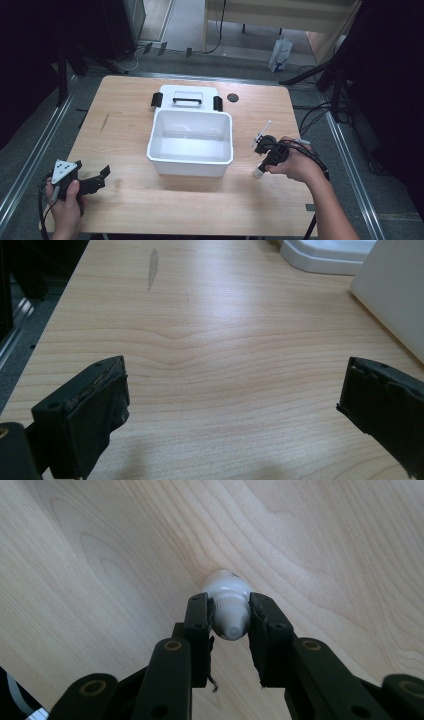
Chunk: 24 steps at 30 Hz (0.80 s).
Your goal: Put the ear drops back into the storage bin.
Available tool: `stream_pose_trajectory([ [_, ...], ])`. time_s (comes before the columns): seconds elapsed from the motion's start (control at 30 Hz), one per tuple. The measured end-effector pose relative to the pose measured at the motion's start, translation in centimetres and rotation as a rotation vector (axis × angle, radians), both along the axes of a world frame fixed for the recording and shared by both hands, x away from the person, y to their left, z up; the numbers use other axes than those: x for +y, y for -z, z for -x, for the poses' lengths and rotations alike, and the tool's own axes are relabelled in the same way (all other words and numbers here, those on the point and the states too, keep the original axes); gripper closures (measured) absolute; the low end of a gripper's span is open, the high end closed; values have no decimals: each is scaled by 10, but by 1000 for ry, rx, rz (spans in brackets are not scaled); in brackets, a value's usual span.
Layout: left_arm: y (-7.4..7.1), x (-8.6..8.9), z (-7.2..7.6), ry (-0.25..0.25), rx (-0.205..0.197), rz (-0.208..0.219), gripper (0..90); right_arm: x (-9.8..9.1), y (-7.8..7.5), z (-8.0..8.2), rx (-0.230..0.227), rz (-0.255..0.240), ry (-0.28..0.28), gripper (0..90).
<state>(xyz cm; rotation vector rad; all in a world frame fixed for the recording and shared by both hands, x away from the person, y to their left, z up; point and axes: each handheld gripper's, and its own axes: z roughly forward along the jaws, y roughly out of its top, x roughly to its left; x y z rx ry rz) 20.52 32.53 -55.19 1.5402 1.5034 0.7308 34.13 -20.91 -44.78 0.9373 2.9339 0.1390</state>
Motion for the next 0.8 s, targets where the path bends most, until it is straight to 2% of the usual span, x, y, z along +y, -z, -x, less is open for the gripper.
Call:
stream_pose_trajectory([
  [0.27,0,0,0,1,1,1,3,6,-14,-5,-25,-13,-17,719],
  [0.47,0,0,0,1,2,2,3,13,-30,-11,-44,-12,-21,719],
  [0.8,0,1,0,1,1,3,3,32,-69,-24,-75,-8,-26,719],
])
